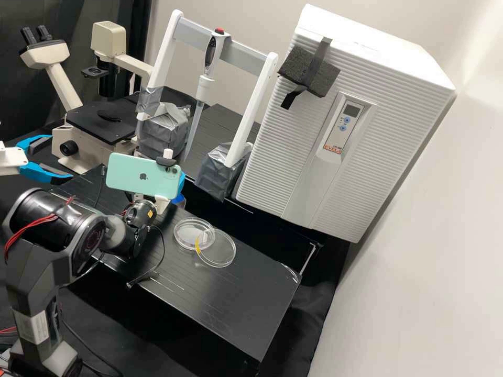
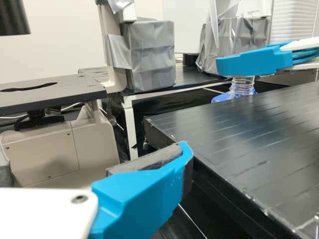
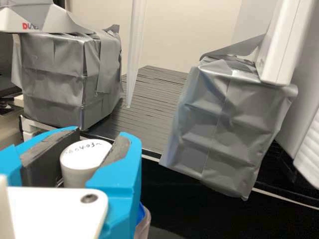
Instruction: Close the bottle
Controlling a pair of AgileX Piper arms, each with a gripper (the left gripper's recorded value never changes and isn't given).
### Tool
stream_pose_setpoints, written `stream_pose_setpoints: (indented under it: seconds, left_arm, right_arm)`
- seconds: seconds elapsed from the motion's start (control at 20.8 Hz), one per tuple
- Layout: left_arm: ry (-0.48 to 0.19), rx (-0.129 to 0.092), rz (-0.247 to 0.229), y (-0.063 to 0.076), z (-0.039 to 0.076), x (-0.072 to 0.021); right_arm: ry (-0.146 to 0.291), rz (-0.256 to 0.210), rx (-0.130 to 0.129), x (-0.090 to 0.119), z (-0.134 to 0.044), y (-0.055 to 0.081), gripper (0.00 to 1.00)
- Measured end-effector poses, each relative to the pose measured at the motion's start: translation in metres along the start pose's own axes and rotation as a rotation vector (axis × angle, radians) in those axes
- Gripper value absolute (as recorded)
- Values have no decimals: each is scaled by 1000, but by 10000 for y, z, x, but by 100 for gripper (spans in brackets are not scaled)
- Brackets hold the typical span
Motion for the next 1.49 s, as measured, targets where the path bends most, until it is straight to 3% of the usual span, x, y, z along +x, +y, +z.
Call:
stream_pose_setpoints:
  seconds: [0.43, 1.06, 1.49]
  left_arm:
    - [0, 1, 1, 4, -1, 4]
    - [1, 7, -2, -5, -5, 12]
    - [2, 6, -1, -4, -2, 13]
  right_arm:
    - [-2, 2, 2, 37, 7, 2, 0]
    - [-10, 7, 63, -36, 35, 25, 0]
    - [-16, -9, 70, -51, 36, -11, 0]
